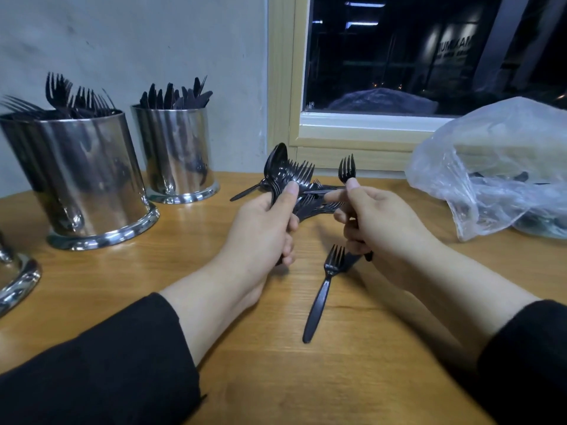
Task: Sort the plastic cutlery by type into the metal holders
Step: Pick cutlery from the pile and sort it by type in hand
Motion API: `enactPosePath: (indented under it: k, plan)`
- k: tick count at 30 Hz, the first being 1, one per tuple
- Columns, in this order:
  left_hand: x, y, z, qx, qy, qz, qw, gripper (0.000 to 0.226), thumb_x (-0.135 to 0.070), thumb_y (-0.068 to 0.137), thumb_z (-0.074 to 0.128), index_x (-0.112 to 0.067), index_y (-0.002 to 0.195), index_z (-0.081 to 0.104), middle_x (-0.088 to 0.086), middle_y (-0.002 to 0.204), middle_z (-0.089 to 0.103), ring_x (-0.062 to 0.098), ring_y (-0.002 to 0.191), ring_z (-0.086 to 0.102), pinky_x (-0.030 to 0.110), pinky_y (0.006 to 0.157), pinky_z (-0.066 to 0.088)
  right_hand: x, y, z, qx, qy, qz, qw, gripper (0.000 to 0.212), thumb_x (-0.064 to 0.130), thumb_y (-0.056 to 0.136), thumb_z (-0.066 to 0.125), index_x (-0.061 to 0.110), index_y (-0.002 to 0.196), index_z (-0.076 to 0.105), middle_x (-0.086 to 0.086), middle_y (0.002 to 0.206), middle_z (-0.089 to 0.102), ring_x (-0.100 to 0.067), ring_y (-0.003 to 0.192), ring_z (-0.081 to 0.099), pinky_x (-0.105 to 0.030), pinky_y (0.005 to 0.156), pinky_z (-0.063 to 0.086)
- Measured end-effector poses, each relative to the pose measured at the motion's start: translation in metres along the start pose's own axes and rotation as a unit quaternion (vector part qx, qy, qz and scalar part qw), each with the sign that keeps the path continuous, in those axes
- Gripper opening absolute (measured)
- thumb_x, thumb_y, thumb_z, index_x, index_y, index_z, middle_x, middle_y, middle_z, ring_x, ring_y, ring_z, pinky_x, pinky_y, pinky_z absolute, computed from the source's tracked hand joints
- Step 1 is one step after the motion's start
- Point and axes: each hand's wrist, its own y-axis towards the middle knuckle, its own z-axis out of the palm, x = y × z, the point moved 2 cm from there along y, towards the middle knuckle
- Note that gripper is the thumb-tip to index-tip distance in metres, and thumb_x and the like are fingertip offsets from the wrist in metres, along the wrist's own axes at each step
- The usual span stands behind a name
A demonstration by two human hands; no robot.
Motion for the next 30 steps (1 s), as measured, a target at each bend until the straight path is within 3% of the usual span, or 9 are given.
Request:
enactPosePath:
  k: [3,7,14,17,20,24,26,28,30]
  plan:
    - [0.0,-0.001,0.002,0.009,0.002,0.006,1.0,0.038,-0.046,0.103,0.055,-0.015,0.081,0.05,0.005,0.076,0.05,0.015,0.047,0.037,0.027,0.043,0.036,0.004,-0.001,0.001,0.01,0.061,0.019,0.998,0.052,0.051,0.106,0.035,0.013,0.108,0.071,0.002,0.07,0.047,-0.01,0.049,0.033,-0.026,0.046,0.027]
    - [-0.001,-0.002,0.003,0.015,0.021,0.022,0.999,0.037,-0.044,0.103,0.054,-0.013,0.082,0.053,0.005,0.075,0.051,0.015,0.046,0.04,0.029,0.045,0.039,0.004,-0.005,0.009,0.045,0.115,0.049,0.991,0.04,0.037,0.108,0.04,0.01,0.109,0.069,0.003,0.068,0.044,-0.011,0.054,0.034,-0.024,0.046,0.03]
    - [-0.001,-0.001,0.003,0.027,0.034,0.039,0.998,0.035,-0.037,0.104,0.053,-0.007,0.088,0.058,0.01,0.074,0.053,0.019,0.059,0.06,0.027,0.053,0.056,0.004,-0.012,0.015,0.077,0.154,0.044,0.984,0.017,0.02,0.1,0.06,0.011,0.095,0.074,-0.004,0.079,0.065,-0.014,0.073,0.061,-0.028,0.067,0.049]
    - [0.0,-0.003,0.004,0.049,0.046,0.023,0.997,0.039,-0.04,0.104,0.051,-0.003,0.096,0.063,0.008,0.074,0.065,0.022,0.062,0.068,0.034,0.059,0.061,0.005,-0.014,0.013,0.077,0.113,0.02,0.99,0.011,0.019,0.095,0.068,0.01,0.089,0.07,-0.004,0.075,0.065,-0.014,0.071,0.059,-0.031,0.072,0.044]
    - [-0.001,-0.006,0.005,0.064,0.013,0.007,0.998,0.034,-0.041,0.103,0.054,-0.01,0.102,0.068,0.005,0.074,0.069,0.023,0.06,0.07,0.03,0.054,0.06,0.005,-0.015,0.012,0.065,0.071,0.001,0.995,0.015,0.019,0.092,0.072,0.011,0.079,0.068,-0.006,0.069,0.063,-0.011,0.065,0.056,-0.03,0.069,0.04]
    - [0.0,-0.007,0.006,0.086,-0.034,-0.03,0.995,0.035,-0.04,0.1,0.059,-0.006,0.107,0.066,0.007,0.078,0.065,0.019,0.049,0.057,0.025,0.042,0.046,0.006,-0.019,0.012,0.066,0.034,-0.004,0.997,0.014,0.021,0.091,0.072,0.014,0.08,0.068,-0.003,0.066,0.063,-0.009,0.063,0.055,-0.035,0.073,0.038]
    - [0.001,-0.006,0.005,0.099,-0.052,-0.046,0.993,0.028,-0.041,0.099,0.06,-0.014,0.098,0.067,0.004,0.074,0.059,0.015,0.047,0.045,0.022,0.038,0.034,0.007,-0.018,0.01,0.064,-0.001,-0.019,0.998,0.018,0.026,0.091,0.072,0.014,0.078,0.068,0.002,0.065,0.062,-0.009,0.065,0.052,-0.032,0.072,0.038]
    - [0.001,-0.003,0.004,0.104,-0.065,-0.054,0.991,0.029,-0.043,0.1,0.059,-0.021,0.082,0.063,0.001,0.072,0.053,0.012,0.048,0.036,0.02,0.037,0.027,0.009,-0.011,0.002,0.039,-0.125,-0.063,0.989,0.031,0.039,0.092,0.07,0.013,0.075,0.068,0.003,0.065,0.064,-0.011,0.058,0.052,-0.026,0.062,0.043]
    - [0.001,0.0,0.001,0.089,-0.07,-0.055,0.992,0.032,-0.045,0.099,0.059,-0.019,0.081,0.051,0.0,0.071,0.05,0.011,0.048,0.032,0.019,0.036,0.025,0.01,-0.001,-0.009,0.024,-0.298,-0.113,0.947,0.035,0.048,0.093,0.065,0.016,0.081,0.069,0.0,0.071,0.069,-0.017,0.06,0.058,-0.03,0.06,0.048]
